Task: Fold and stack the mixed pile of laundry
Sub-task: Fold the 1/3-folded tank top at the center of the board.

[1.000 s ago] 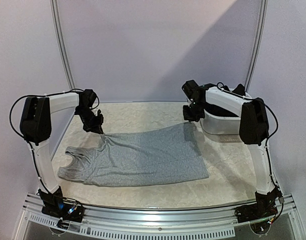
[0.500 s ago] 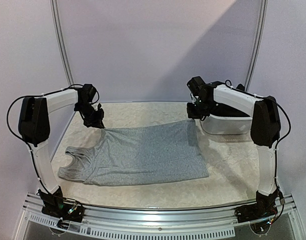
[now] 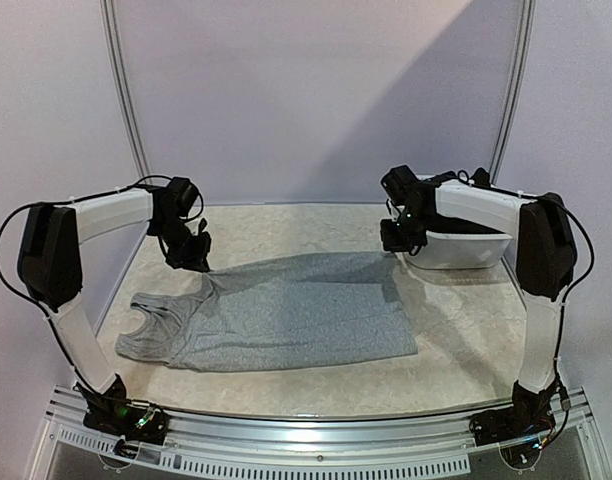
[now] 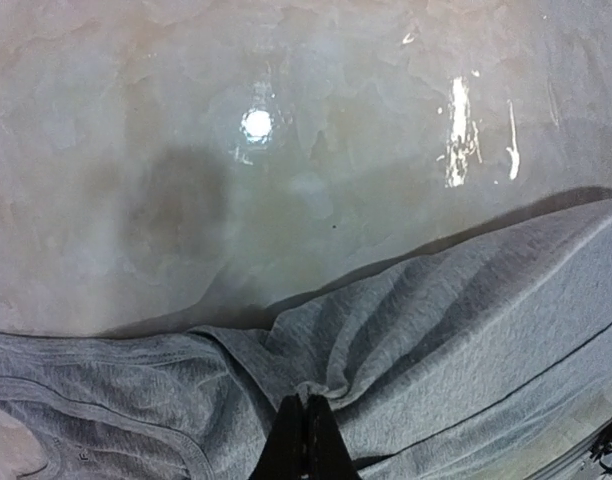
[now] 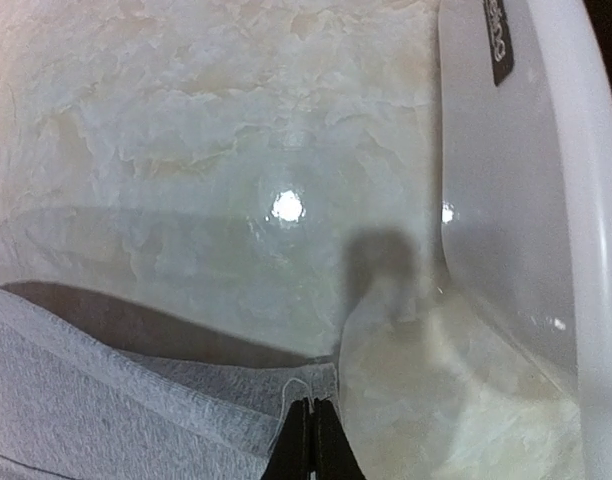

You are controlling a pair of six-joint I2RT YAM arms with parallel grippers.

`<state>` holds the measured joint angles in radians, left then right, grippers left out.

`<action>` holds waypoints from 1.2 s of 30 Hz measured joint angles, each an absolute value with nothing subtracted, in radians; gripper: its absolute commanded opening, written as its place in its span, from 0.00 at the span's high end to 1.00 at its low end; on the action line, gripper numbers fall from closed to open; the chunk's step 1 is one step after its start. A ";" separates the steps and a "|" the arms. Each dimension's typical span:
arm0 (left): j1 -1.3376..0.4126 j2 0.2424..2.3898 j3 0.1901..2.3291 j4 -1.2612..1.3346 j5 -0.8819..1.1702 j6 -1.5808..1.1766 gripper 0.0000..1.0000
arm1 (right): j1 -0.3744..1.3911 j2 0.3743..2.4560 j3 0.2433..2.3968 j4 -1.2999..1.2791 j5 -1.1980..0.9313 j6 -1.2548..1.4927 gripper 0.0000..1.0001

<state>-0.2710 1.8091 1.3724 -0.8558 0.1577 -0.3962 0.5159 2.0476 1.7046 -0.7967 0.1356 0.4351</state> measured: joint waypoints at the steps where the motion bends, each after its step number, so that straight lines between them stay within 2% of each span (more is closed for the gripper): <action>1: -0.275 1.800 1.363 -0.854 0.151 -0.397 1.00 | 0.516 2.032 1.683 -0.793 0.135 0.435 1.00; 13: -0.289 1.678 1.184 -0.847 0.096 -0.405 1.00 | 0.516 1.924 1.479 -0.744 0.117 0.425 1.00; 33: -0.328 1.633 1.034 -0.765 0.096 -0.457 1.00 | 0.516 1.923 1.359 -0.706 0.058 0.429 1.00; 36: -0.341 1.633 1.019 -0.757 0.093 -0.469 0.95 | 0.516 1.923 1.338 -0.704 0.050 0.430 1.00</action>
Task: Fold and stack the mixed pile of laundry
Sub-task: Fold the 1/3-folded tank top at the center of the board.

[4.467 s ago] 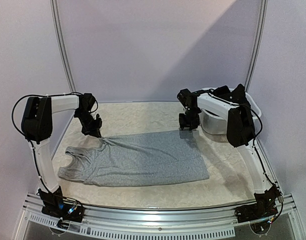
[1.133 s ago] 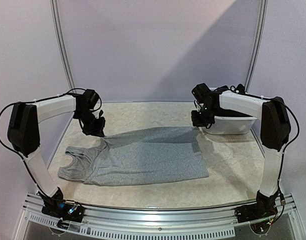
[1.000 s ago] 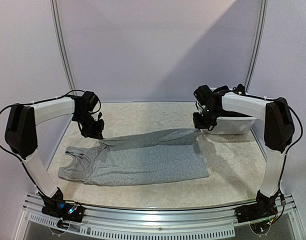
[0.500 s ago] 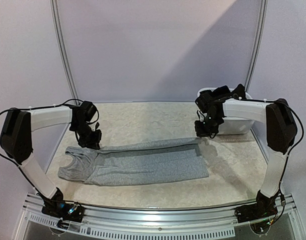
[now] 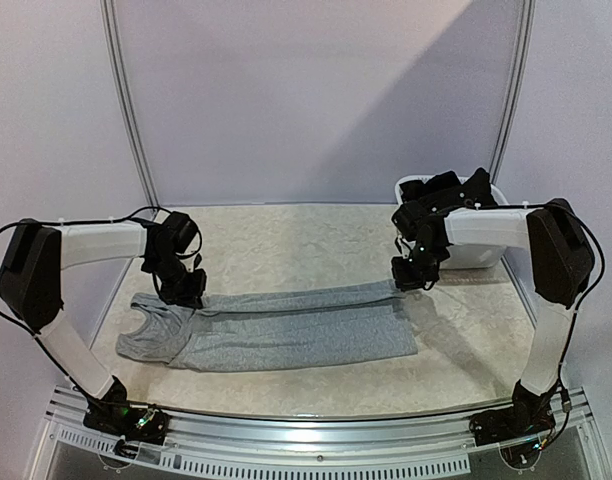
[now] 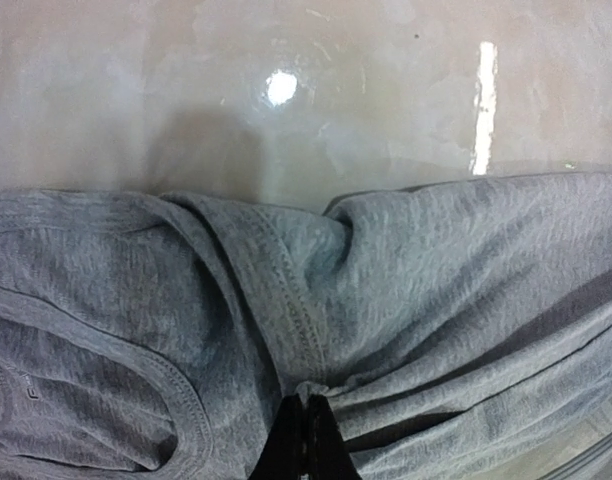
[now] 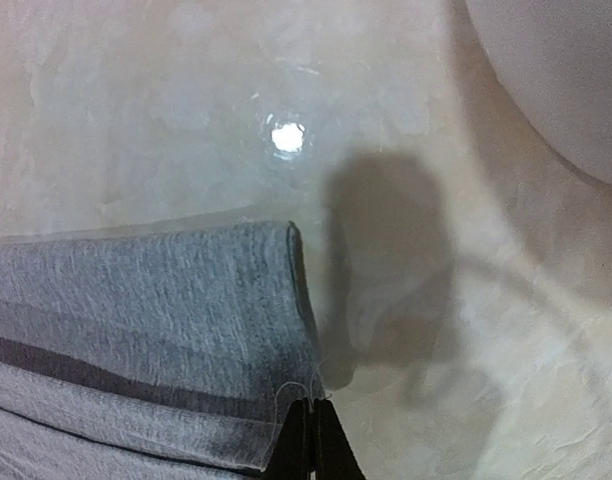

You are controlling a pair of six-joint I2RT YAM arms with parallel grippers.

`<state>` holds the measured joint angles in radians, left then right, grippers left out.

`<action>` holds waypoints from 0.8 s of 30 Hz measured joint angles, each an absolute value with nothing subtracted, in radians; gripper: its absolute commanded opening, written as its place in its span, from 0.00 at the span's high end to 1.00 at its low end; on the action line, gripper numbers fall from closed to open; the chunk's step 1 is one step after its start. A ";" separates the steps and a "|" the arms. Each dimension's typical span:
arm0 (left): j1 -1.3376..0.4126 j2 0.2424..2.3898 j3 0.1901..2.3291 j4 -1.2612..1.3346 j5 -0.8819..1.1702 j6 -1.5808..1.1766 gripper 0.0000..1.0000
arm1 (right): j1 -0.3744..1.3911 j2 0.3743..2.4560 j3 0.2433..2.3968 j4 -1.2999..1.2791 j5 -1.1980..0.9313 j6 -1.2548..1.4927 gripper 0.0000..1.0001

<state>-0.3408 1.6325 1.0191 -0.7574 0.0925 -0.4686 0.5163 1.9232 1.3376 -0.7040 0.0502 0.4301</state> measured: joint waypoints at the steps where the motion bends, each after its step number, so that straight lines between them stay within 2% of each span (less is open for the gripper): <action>1: -0.346 1.633 1.014 -0.753 0.091 -0.473 0.93 | 0.516 1.924 1.332 -0.704 0.048 0.430 0.99; 3: -0.354 1.632 1.004 -0.743 0.086 -0.482 0.88 | 0.516 1.924 1.320 -0.703 0.045 0.432 0.94; 6: -0.362 1.627 0.984 -0.735 0.076 -0.494 0.74 | 0.516 1.924 1.313 -0.708 0.045 0.438 0.86; 11: -0.369 1.580 0.944 -0.732 0.054 -0.517 0.63 | 0.516 1.919 1.306 -0.719 0.044 0.437 0.76; 18: -0.373 1.376 0.869 -0.719 0.024 -0.577 0.63 | 0.516 1.811 1.267 -0.757 0.036 0.398 0.79; 24: -0.381 1.322 0.834 -0.719 0.017 -0.625 0.70 | 0.516 1.780 1.317 -0.743 -0.067 0.368 0.82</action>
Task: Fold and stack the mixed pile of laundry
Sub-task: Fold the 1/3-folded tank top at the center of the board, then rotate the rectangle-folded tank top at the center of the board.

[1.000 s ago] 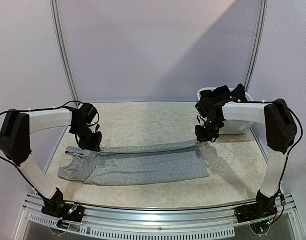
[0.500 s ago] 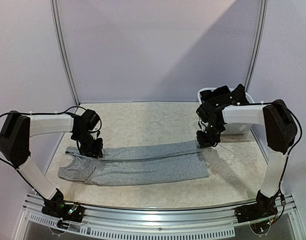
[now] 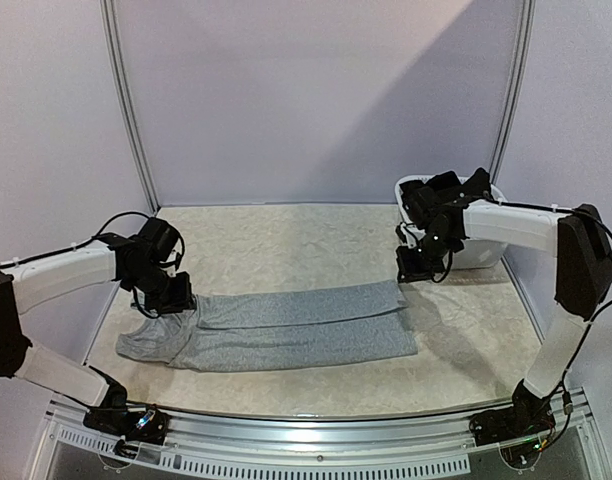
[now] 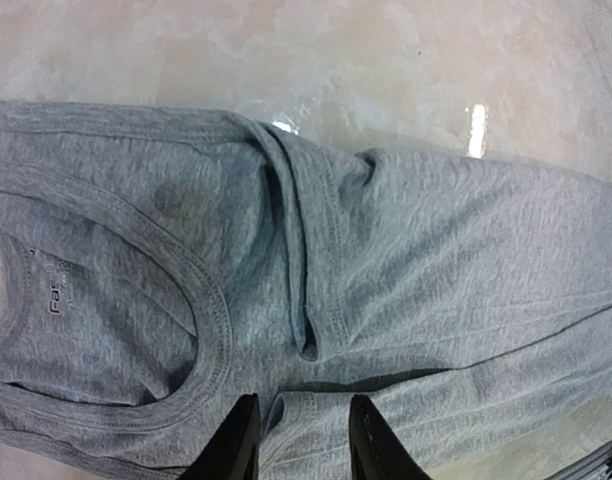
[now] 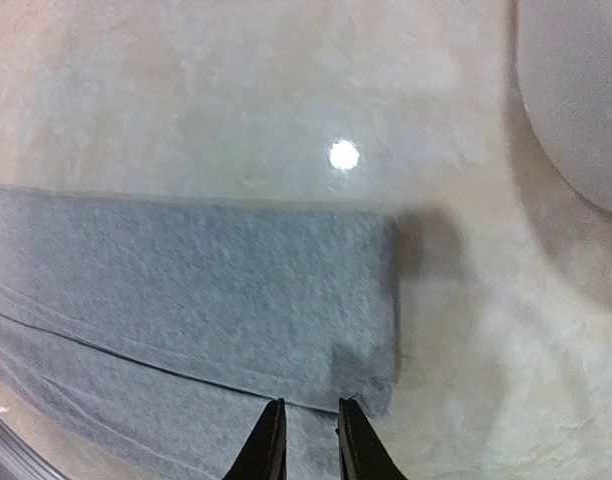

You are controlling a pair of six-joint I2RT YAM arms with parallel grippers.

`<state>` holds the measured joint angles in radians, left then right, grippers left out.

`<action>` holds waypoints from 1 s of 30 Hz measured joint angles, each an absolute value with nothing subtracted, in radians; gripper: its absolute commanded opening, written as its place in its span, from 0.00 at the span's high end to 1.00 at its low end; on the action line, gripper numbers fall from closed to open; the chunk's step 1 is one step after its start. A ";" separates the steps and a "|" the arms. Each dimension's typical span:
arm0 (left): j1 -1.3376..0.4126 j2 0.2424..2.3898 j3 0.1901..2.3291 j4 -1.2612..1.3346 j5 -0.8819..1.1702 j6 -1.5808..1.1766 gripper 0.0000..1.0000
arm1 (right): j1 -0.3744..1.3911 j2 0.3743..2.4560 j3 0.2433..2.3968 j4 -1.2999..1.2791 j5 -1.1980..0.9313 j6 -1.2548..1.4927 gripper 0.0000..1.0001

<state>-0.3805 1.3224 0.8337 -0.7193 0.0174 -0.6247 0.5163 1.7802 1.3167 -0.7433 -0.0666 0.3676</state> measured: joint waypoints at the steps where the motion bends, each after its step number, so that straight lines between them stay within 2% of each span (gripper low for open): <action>1: -0.389 1.333 0.833 -0.718 0.018 -0.629 0.71 | 0.517 1.792 1.340 -0.738 -0.093 0.360 0.82; 9: -0.491 1.415 0.829 -0.717 0.031 -0.667 0.80 | 0.525 1.985 1.489 -0.687 -0.228 0.304 0.89; 15: -0.553 1.447 0.829 -0.723 0.036 -0.691 0.86 | 0.537 2.109 1.503 -0.694 -0.250 0.278 0.92; 23: -0.558 1.597 0.838 -0.718 0.035 -0.693 0.88 | 0.537 2.111 1.491 -0.694 -0.231 0.264 0.93; 30: -0.558 1.766 1.029 -0.749 0.030 -0.637 0.87 | 0.537 2.055 1.401 -0.667 -0.227 0.269 0.93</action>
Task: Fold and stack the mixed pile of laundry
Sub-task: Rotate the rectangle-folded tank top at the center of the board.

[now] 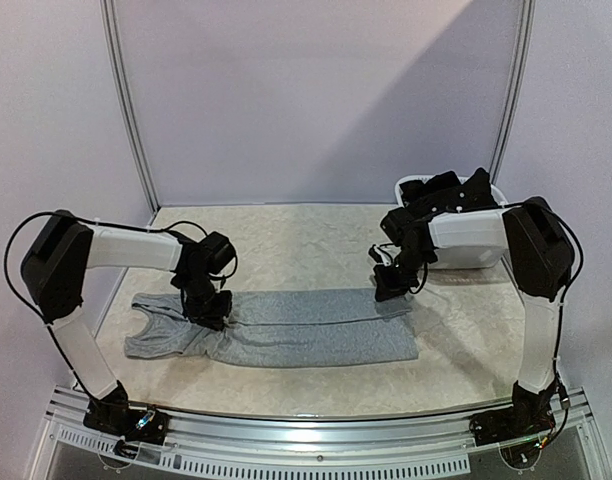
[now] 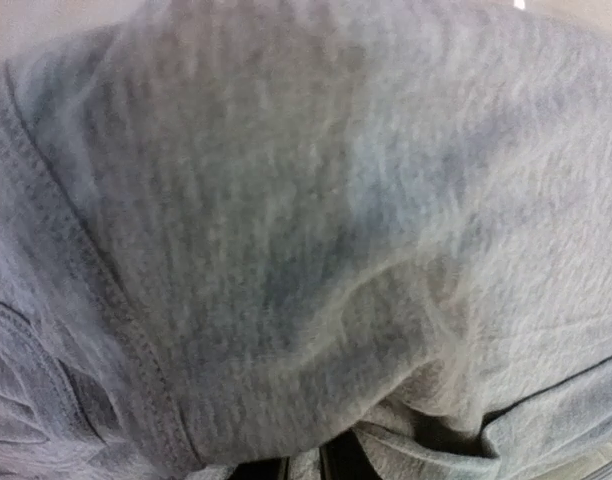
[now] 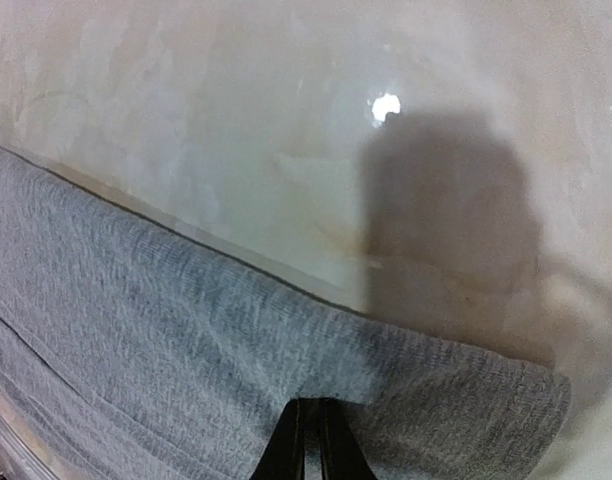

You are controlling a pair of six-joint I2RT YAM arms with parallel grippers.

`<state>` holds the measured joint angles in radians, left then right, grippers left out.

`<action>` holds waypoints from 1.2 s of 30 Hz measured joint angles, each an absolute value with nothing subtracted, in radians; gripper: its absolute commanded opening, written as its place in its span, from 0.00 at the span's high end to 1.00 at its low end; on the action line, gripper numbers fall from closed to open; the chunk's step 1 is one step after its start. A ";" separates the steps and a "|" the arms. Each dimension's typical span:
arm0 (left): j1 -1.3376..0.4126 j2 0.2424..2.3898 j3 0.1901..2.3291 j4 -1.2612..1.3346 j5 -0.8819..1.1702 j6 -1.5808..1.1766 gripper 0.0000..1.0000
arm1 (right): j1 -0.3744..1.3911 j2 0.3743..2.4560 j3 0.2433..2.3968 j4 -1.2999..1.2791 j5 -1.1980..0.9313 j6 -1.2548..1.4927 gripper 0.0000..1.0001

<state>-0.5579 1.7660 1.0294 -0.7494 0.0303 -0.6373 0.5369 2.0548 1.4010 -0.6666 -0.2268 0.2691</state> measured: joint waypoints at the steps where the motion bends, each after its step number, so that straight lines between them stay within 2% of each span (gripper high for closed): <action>1: -0.558 1.797 1.068 -0.758 0.028 -0.624 0.87 | 0.537 2.043 1.384 -0.665 -0.227 0.273 0.93; 8: -0.515 2.025 1.383 -0.838 0.029 -0.524 0.87 | 0.538 1.972 1.281 -0.663 -0.247 0.310 0.92; 14: -0.471 2.312 1.845 -0.964 0.031 -0.417 0.87 | 0.577 1.958 1.263 -0.680 -0.275 0.318 0.92; 19: -0.460 2.545 2.253 -1.068 0.042 -0.364 0.84 | 0.687 1.961 1.263 -0.678 -0.308 0.364 0.91; 22: -0.453 2.629 2.401 -1.090 0.080 -0.359 0.82 | 0.767 1.978 1.280 -0.675 -0.348 0.406 0.91; 30: -0.430 2.663 2.438 -1.000 0.226 -0.382 0.77 | 0.961 2.107 1.472 -0.723 -0.407 0.405 0.91; 36: -0.429 2.603 2.326 -0.915 0.223 -0.385 0.62 | 0.980 2.102 1.486 -0.809 -0.360 0.364 0.91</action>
